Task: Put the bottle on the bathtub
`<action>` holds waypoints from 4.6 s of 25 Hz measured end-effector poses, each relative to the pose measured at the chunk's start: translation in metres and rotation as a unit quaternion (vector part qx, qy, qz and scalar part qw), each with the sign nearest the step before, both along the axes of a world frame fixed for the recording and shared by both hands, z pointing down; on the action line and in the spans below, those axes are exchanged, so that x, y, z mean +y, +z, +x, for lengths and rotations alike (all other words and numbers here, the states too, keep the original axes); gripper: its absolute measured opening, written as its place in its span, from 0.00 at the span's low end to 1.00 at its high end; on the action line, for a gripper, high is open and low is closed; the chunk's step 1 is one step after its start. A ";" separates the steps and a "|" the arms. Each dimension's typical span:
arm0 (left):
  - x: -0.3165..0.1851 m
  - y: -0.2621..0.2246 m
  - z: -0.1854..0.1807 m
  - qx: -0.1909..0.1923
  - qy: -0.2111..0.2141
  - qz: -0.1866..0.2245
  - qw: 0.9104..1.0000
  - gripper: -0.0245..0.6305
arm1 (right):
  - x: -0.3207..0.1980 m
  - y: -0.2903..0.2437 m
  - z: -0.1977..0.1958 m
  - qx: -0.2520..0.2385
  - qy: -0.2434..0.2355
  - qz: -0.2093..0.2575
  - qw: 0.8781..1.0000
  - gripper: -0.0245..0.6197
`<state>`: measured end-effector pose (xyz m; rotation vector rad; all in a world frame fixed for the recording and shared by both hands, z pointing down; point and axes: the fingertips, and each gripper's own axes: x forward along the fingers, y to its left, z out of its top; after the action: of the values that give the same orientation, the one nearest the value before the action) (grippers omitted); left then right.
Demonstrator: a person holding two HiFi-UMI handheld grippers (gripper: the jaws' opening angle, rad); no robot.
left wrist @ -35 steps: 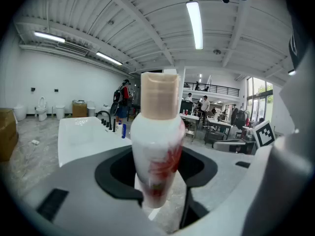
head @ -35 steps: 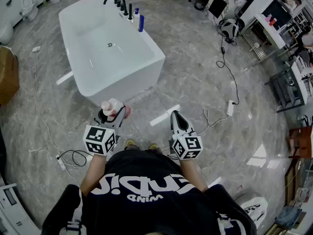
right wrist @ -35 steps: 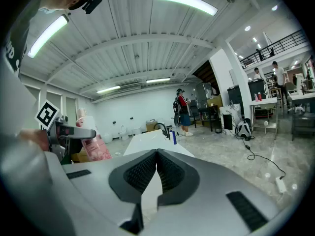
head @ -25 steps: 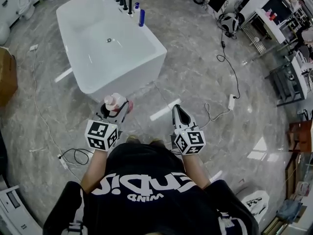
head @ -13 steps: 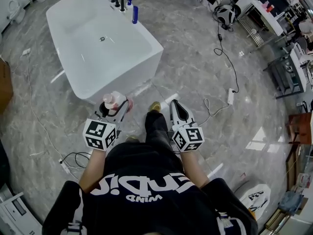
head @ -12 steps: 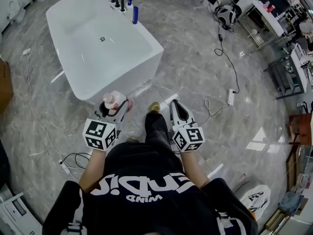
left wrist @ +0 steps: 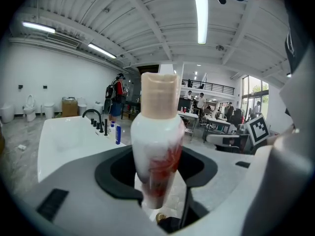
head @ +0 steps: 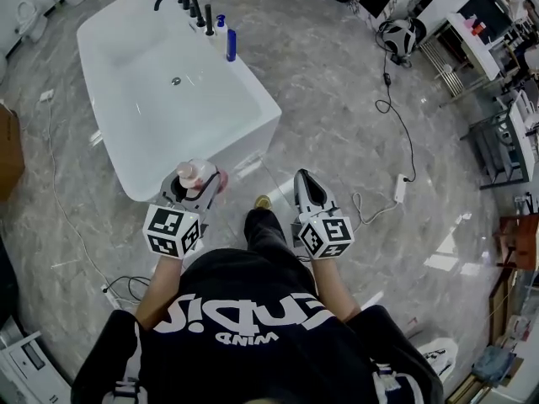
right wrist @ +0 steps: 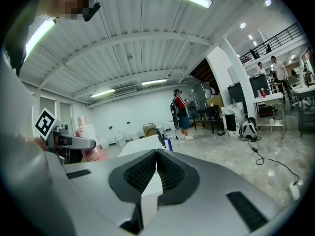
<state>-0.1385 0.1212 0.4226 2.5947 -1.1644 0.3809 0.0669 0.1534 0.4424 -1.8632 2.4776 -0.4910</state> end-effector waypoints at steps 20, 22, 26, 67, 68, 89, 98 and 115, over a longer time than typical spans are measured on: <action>-0.156 -0.007 0.058 -0.015 -0.066 0.010 0.998 0.38 | -0.174 -0.006 0.066 0.000 -0.073 -0.014 0.997 0.08; -0.168 -0.004 0.059 -0.019 -0.062 0.009 0.998 0.38 | -0.185 -0.002 0.063 -0.002 -0.075 -0.017 0.997 0.08; -0.196 0.004 0.064 -0.023 -0.050 0.004 0.998 0.38 | -0.210 0.003 0.061 -0.014 -0.076 -0.015 0.997 0.08; -0.497 0.227 0.129 -0.076 -0.015 -0.025 0.997 0.38 | -0.453 0.153 0.060 0.001 -0.094 -0.097 0.991 0.08; -0.501 0.235 0.130 -0.078 -0.014 -0.027 0.996 0.38 | -0.456 0.158 0.058 -0.001 -0.093 -0.099 0.991 0.08; -0.530 0.280 0.147 -0.105 0.021 -0.013 0.994 0.39 | -0.476 0.192 0.068 -0.009 -0.059 -0.121 0.991 0.08; -0.523 0.266 0.142 -0.117 0.016 -0.011 0.993 0.39 | -0.464 0.174 0.071 -0.006 -0.050 -0.112 0.992 0.08; -0.413 0.125 0.123 -0.052 -0.012 0.001 0.999 0.39 | -0.384 0.090 0.068 -0.004 -0.061 -0.078 0.995 0.08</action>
<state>-0.0153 -0.2920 0.5478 2.5884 -1.2289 0.5143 0.1349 -0.2306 0.5328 -1.7603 2.6288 -0.7138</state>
